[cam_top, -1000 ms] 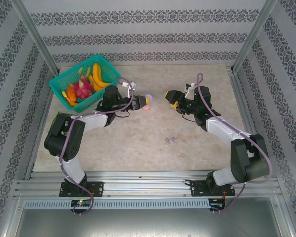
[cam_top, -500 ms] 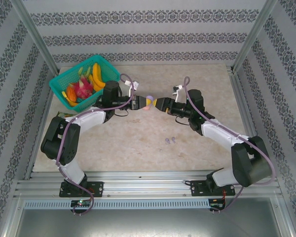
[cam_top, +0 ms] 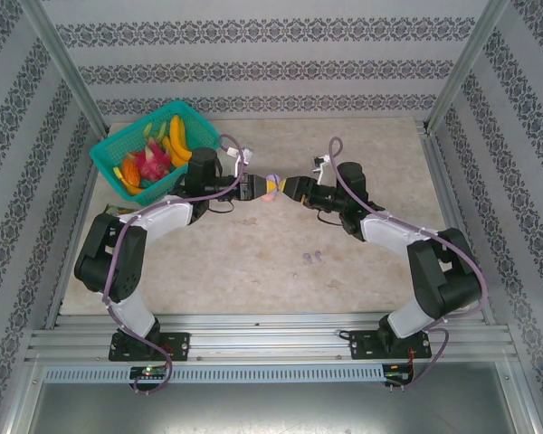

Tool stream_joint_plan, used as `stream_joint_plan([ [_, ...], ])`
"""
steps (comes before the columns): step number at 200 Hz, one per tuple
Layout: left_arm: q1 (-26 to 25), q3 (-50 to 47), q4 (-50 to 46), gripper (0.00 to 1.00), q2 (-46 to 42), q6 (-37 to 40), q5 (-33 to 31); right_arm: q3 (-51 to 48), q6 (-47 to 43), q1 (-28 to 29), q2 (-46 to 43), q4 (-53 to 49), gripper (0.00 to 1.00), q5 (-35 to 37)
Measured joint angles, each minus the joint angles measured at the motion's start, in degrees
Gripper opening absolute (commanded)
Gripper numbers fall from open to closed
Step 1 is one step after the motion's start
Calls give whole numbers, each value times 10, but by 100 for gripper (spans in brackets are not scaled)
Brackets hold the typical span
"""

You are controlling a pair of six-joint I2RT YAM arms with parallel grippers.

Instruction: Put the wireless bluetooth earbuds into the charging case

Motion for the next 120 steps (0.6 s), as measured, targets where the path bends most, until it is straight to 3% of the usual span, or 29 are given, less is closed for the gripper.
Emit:
stream_joint_plan([
  [57,-2,2,1,4,-36,-2,28,-46,62,-42,59,61,54,18],
  [120,-2,2,5,5,-30,-2,28,-63,71,-50,-20,65,56,16],
])
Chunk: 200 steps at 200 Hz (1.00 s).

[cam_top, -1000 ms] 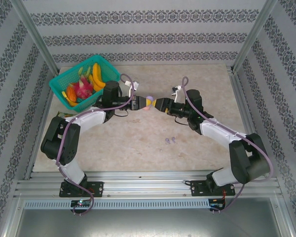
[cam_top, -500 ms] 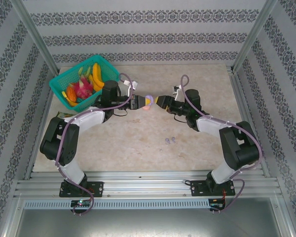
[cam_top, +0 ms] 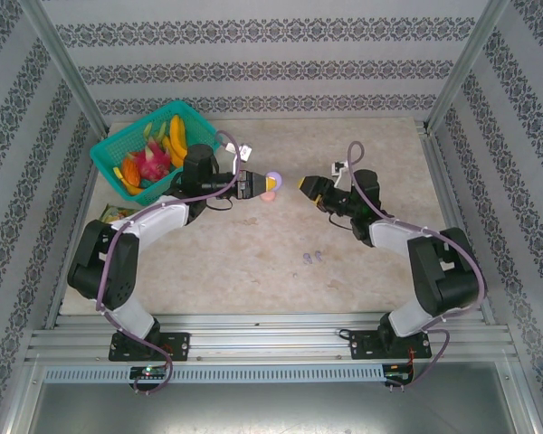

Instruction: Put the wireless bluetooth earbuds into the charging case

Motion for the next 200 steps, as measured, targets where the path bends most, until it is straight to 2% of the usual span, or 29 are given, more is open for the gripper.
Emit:
stream_joint_plan([
  [36,0,0,0,10,16,0,-1,1,16,1,-33,-1,60,-2],
  [67,0,0,0,11,20,0,-10,8,49,15,-44,-3,70,5],
  [89,0,-1,5,11,20,0,-32,13,101,41,-47,-10,75,39],
  [152,-1,-8,11,11,19,13,-84,30,261,136,-39,-56,76,184],
  [200,-6,-8,7,11,19,33,-93,98,313,165,2,-79,76,233],
])
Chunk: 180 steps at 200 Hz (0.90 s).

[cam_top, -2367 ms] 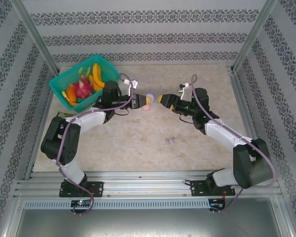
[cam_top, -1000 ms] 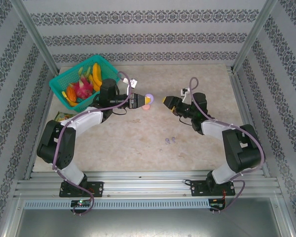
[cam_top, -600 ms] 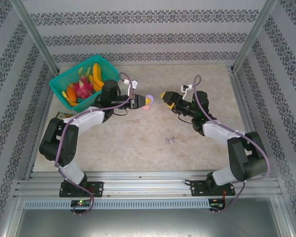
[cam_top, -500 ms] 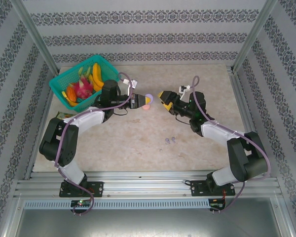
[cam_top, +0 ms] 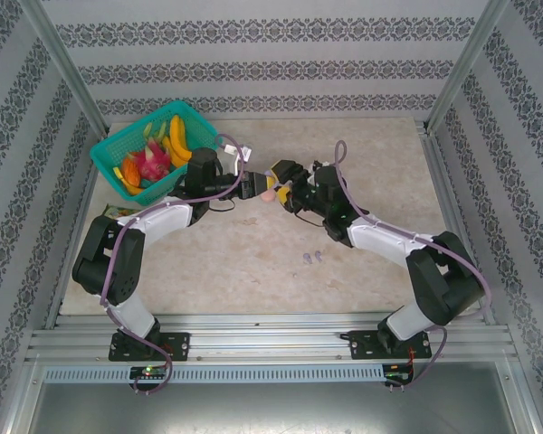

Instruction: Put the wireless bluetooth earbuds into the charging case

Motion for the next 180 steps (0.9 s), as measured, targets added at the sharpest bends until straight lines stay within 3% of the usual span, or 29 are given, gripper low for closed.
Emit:
stream_joint_plan([
  [64,-5,0,-18,11,-2,20,-1,28,21,16,35,-6,65,17],
  [124,-5,0,-29,14,-5,32,-5,29,30,16,36,-6,44,19],
  [180,-5,0,-34,33,-7,35,-8,29,31,15,36,-5,38,19],
])
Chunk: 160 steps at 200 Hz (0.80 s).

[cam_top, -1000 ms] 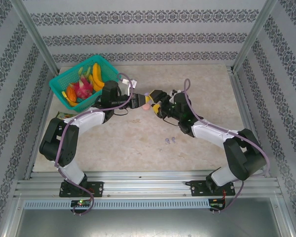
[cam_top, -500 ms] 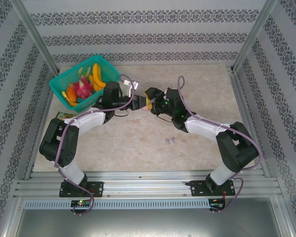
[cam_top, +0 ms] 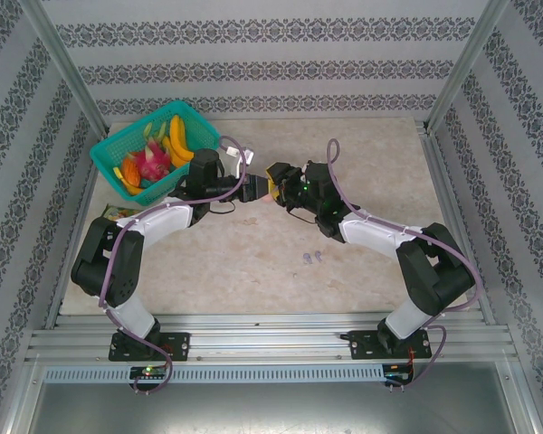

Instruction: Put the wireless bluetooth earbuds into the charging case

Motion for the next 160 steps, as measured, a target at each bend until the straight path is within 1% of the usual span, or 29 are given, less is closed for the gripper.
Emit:
stream_joint_plan([
  [14,0,0,-2,36,0,2,-4,0,0,-1,0,0,38,0],
  [46,-1,0,-5,39,0,6,-8,0,0,-5,0,0,38,0],
  [71,-3,0,-8,38,0,7,-9,0,0,-8,0,0,38,2],
  [93,-3,0,-8,34,0,8,-9,0,0,-8,0,0,38,2],
  [160,-3,0,-6,37,0,7,-11,-1,0,-8,0,0,37,2],
])
